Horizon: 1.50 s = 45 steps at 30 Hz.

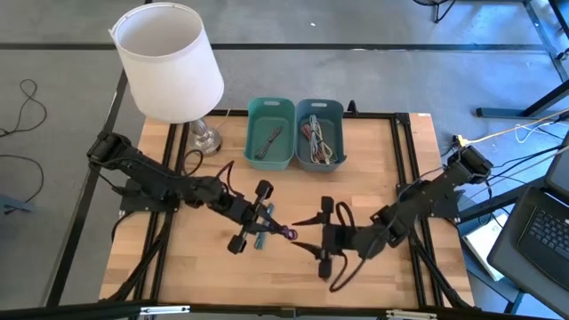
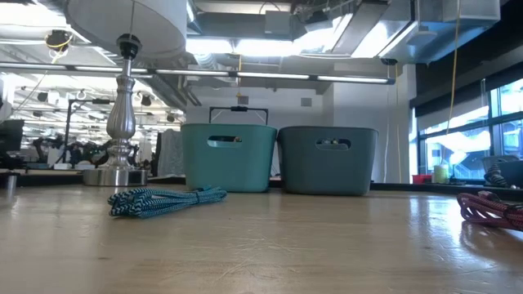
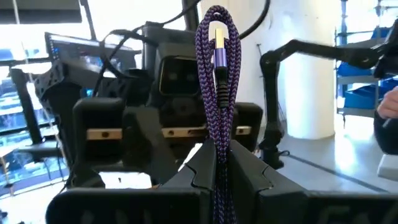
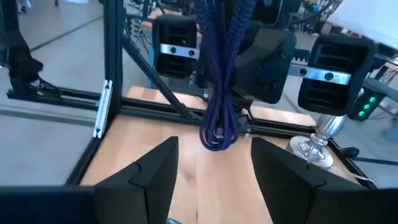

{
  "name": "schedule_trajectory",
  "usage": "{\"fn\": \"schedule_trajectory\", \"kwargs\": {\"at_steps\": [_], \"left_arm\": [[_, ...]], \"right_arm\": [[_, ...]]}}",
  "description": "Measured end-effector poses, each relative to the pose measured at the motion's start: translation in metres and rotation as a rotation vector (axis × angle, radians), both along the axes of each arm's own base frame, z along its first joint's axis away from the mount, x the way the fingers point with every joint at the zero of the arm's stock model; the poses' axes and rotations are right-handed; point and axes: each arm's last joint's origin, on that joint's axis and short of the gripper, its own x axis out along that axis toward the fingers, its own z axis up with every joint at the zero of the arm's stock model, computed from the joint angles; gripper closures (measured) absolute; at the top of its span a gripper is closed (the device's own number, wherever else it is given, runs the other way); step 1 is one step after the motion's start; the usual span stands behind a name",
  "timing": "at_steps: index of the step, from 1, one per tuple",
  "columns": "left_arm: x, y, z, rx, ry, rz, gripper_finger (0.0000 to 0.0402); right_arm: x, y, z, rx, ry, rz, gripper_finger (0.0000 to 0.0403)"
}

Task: Pick and place USB-C Cables
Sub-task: Put the violet and black charger cable into the green bin

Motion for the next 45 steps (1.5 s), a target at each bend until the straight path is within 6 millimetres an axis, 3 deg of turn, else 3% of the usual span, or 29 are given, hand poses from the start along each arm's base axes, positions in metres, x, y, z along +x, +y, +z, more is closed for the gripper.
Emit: {"fn": "schedule_trajectory", "kwargs": {"at_steps": [5,14,20,26,33,45], "left_arm": [[0.0,0.018,-0.008,-0.012,0.175,0.226,0.0384],[0.012,0.081,-0.044,-0.162,0.489,0.63,0.0383],[0.02,0.128,-0.057,-0.258,0.509,0.802,0.0383],[0.015,0.169,-0.062,-0.344,0.502,0.994,0.0386],[0.007,0.193,-0.067,-0.396,0.524,1.108,0.0386],[0.013,0.216,-0.119,-0.411,0.729,1.243,0.0386]], "right_arm": [[-0.006,-0.005,-0.01,-0.025,0.106,-0.055,0.0198],[-0.026,-0.009,-0.031,0.094,0.297,-0.194,0.0198],[-0.029,-0.009,-0.034,0.142,0.325,-0.206,0.0198],[-0.031,-0.008,-0.035,0.174,0.338,-0.211,0.0198],[-0.032,-0.006,-0.035,0.181,0.339,-0.208,0.0198],[-0.032,-0.006,-0.035,0.194,0.337,-0.214,0.0198]]}}
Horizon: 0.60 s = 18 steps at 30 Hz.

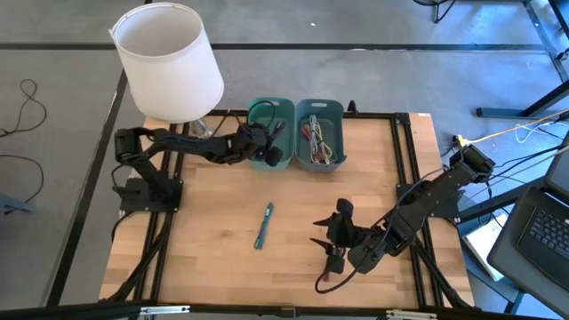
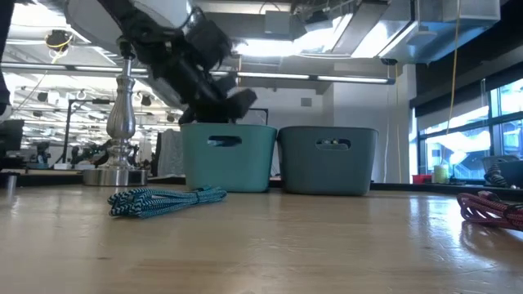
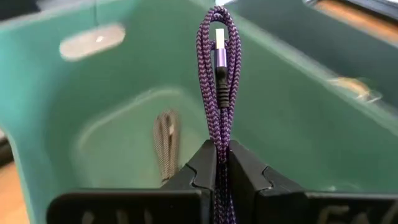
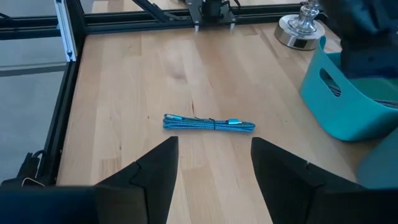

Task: Pick and place USB-C Cables
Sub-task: Put the violet and black charger cable into the green bin

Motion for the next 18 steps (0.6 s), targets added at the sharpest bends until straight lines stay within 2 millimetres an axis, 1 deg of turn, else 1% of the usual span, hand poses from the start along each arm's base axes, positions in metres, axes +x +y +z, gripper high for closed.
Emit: {"fn": "schedule_trajectory", "kwargs": {"at_steps": [8,12,14,18], "left_arm": [[0.003,0.012,-0.032,-0.079,0.063,0.02,0.0386],[0.004,0.015,-0.037,-0.122,0.04,0.004,0.0384],[0.006,0.015,-0.034,-0.113,0.008,0.003,0.037],[0.008,0.016,-0.029,-0.103,-0.036,-0.028,0.0328]], "right_arm": [[0.0,0.0,0.0,0.002,0.001,0.002,0.0198],[0.0,0.0,0.0,0.002,0.001,0.002,0.0198],[0.0,0.0,0.0,0.002,0.001,0.002,0.0198],[0.0,0.001,0.0,0.012,0.009,0.013,0.0198]]}}
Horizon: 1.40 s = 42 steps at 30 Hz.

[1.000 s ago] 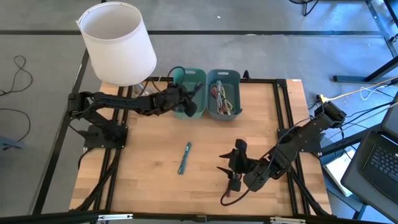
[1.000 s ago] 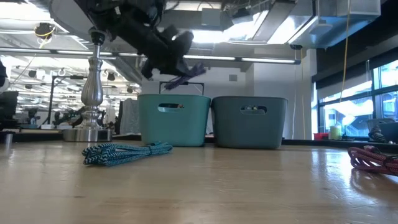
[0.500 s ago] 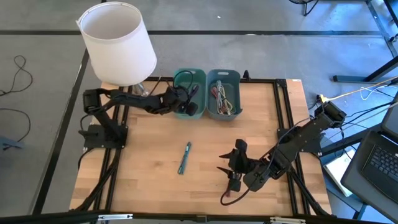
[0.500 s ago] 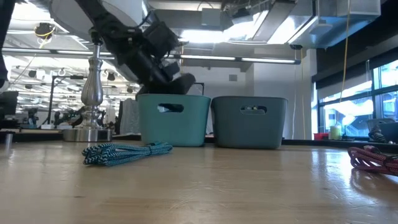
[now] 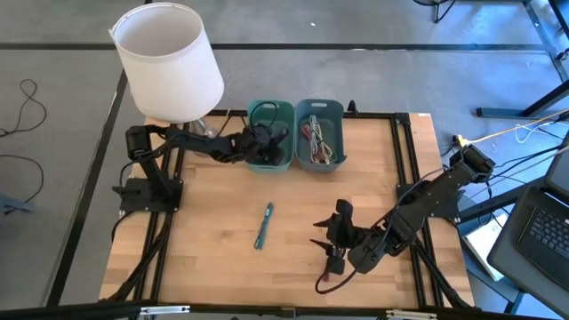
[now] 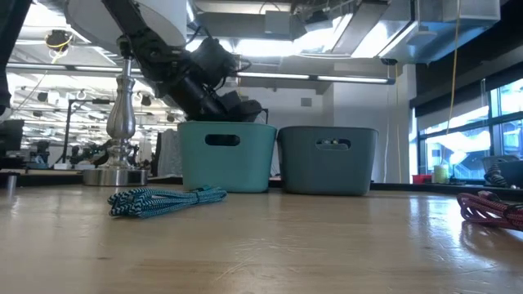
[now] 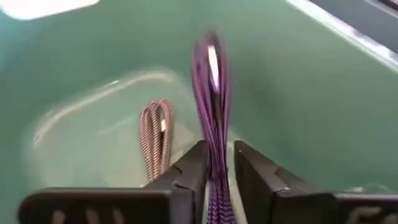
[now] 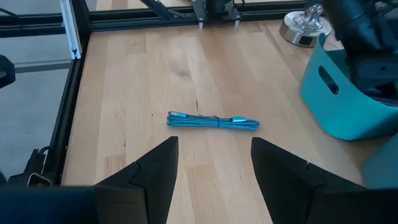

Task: Pick and place USB-C Cables
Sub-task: Put the violet and black charger cable into the green bin, then put the blue and black charger cable into the green bin

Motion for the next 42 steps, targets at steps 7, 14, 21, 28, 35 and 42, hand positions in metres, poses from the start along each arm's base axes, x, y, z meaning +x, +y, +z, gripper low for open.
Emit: {"fn": "schedule_trajectory", "kwargs": {"at_steps": [7,14,21,28,35,42], "left_arm": [[0.004,0.001,0.005,0.016,-0.016,-0.022,0.0277],[0.023,-0.008,0.027,0.084,-0.05,-0.093,0.0273],[0.051,-0.026,0.067,0.185,-0.126,-0.22,0.0282],[0.074,-0.083,0.093,0.081,-0.29,-0.634,0.028],[0.057,-0.19,0.109,0.026,-0.264,-0.934,0.0292],[-0.015,-0.301,0.116,0.044,-0.093,-0.8,0.0305]], "right_arm": [[0.0,0.0,0.0,0.014,0.003,0.001,0.0198],[0.0,0.001,0.0,0.019,0.009,0.009,0.0198],[0.0,0.001,-0.001,0.023,0.017,0.017,0.0198],[-0.004,0.002,-0.003,0.035,0.042,0.012,0.0198],[-0.021,0.012,-0.009,0.043,0.094,-0.005,0.0198],[-0.032,0.016,-0.01,-0.004,0.076,-0.047,0.0198]]}}
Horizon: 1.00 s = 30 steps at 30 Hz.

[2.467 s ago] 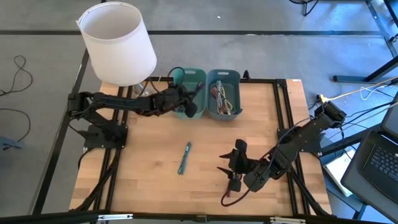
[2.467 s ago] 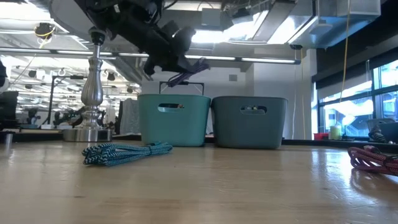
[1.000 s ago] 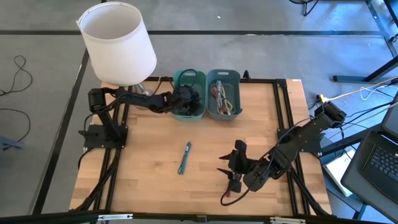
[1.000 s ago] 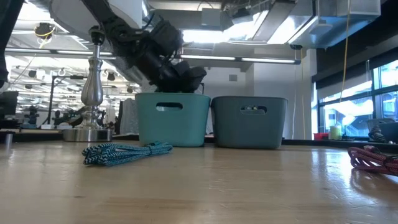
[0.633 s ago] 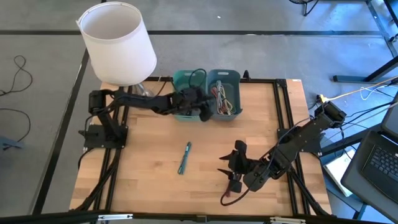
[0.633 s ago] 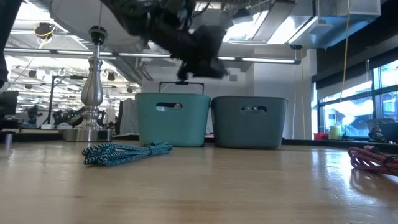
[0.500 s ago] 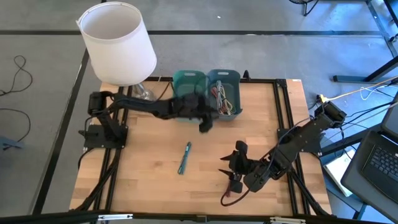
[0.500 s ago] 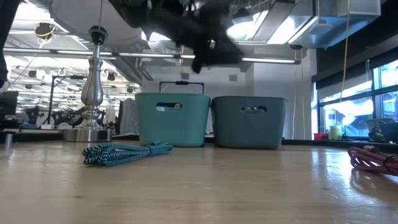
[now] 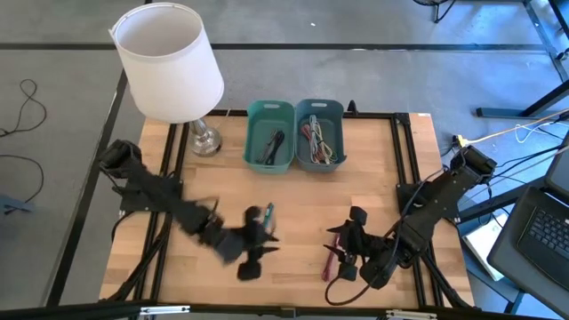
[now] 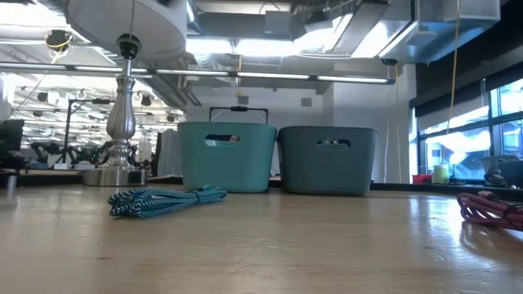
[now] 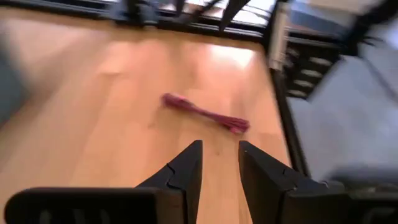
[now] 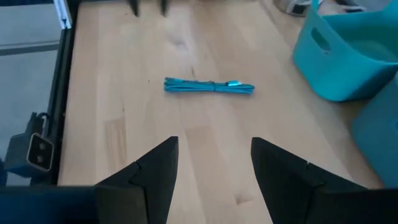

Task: Pick and place USB-C Cables
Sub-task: Put the blue and black charger cable into the green bin

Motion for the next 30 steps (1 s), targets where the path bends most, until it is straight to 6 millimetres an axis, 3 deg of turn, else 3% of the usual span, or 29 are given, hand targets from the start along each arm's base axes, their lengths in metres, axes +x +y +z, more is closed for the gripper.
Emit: {"fn": "schedule_trajectory", "kwargs": {"at_steps": [4,9,14,18,30], "left_arm": [[-0.031,-0.036,-0.007,-0.041,-0.052,0.213,0.0308],[-0.032,-0.044,-0.041,-0.132,0.06,0.328,0.03],[-0.017,-0.036,-0.074,-0.203,0.251,0.365,0.0281],[-0.007,-0.025,-0.09,-0.22,0.34,0.404,0.0267],[0.005,0.018,-0.102,-0.194,0.441,0.613,0.0244]], "right_arm": [[0.0,-0.001,0.001,-0.03,-0.027,-0.024,0.0198],[0.004,-0.004,0.002,-0.04,-0.037,-0.034,0.0198],[0.006,-0.003,0.003,-0.012,-0.047,-0.027,0.0198],[0.006,-0.002,0.003,0.009,-0.053,-0.035,0.0198],[0.005,-0.001,0.003,0.017,-0.059,-0.033,0.0198]]}}
